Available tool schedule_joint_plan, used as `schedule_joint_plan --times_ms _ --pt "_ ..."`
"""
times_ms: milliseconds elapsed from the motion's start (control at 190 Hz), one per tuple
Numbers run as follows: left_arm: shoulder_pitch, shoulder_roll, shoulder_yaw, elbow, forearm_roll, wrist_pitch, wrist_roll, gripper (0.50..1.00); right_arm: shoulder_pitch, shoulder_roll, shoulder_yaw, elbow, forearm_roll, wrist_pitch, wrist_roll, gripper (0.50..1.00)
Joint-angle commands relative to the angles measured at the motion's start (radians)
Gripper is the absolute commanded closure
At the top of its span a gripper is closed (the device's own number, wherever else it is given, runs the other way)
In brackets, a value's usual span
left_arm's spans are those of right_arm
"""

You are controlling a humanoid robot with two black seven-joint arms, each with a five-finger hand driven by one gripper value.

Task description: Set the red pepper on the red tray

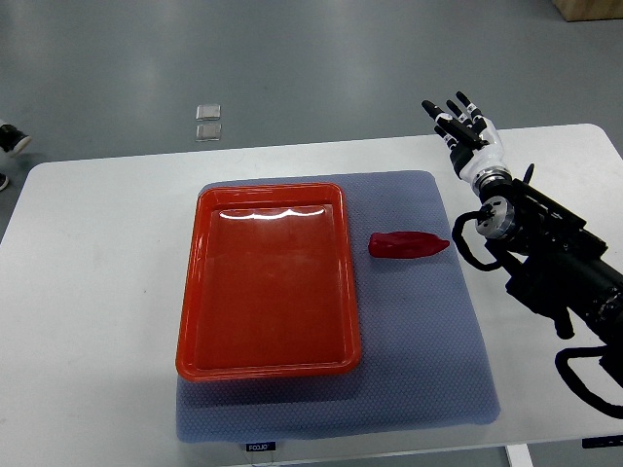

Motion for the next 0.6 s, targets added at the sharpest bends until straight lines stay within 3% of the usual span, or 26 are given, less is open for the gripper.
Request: schedule_joint_plan --times_ms 0,594 --pt "-0.001 0.0 0.0 0.001 0.0 -0.009 0.007 0.5 0.0 0.0 0.0 0.0 0.0 0.0 0.0 0.583" --pt "-0.001 0.0 0.005 0.014 0.0 0.0 0.006 0.5 0.006 -0.004 -0.002 0.0 0.0 0.0 0.0 0.583"
